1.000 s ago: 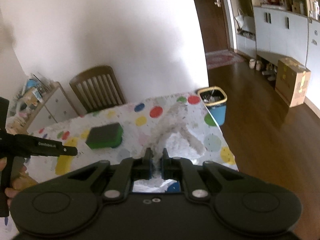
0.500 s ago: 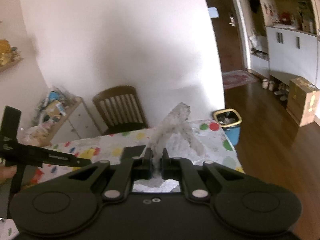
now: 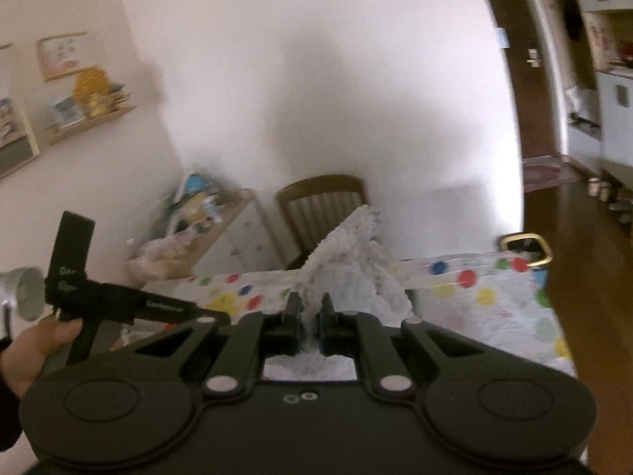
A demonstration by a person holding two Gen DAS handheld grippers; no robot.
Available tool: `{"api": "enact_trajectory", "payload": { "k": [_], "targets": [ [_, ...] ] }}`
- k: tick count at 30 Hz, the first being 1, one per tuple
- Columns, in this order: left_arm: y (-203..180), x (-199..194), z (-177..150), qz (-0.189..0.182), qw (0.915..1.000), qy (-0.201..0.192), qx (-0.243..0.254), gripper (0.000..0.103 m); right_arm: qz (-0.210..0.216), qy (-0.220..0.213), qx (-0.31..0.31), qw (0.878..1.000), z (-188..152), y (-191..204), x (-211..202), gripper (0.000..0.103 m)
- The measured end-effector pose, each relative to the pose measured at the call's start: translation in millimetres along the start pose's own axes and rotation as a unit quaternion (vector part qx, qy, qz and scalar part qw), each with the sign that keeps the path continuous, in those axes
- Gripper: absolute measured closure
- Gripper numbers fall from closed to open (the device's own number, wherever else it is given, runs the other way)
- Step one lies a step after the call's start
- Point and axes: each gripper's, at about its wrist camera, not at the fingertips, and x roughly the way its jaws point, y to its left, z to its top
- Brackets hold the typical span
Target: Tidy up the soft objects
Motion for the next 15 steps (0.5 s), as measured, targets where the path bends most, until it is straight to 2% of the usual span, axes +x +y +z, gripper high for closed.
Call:
{"api": "enact_trajectory", "payload": {
  "k": [8, 15],
  "targets": [
    [70, -47, -18, 0.022, 0.9994, -0.012, -0.025, 0.066, 0.061, 0.031, -0.028, 0.997, 2, 75, 28, 0.096],
    [143, -70, -30, 0.042, 0.9978, -0.009, -0.051, 0.066, 0.101, 0.049, -0.050, 0.992, 3, 149, 67, 0.096]
  ]
}}
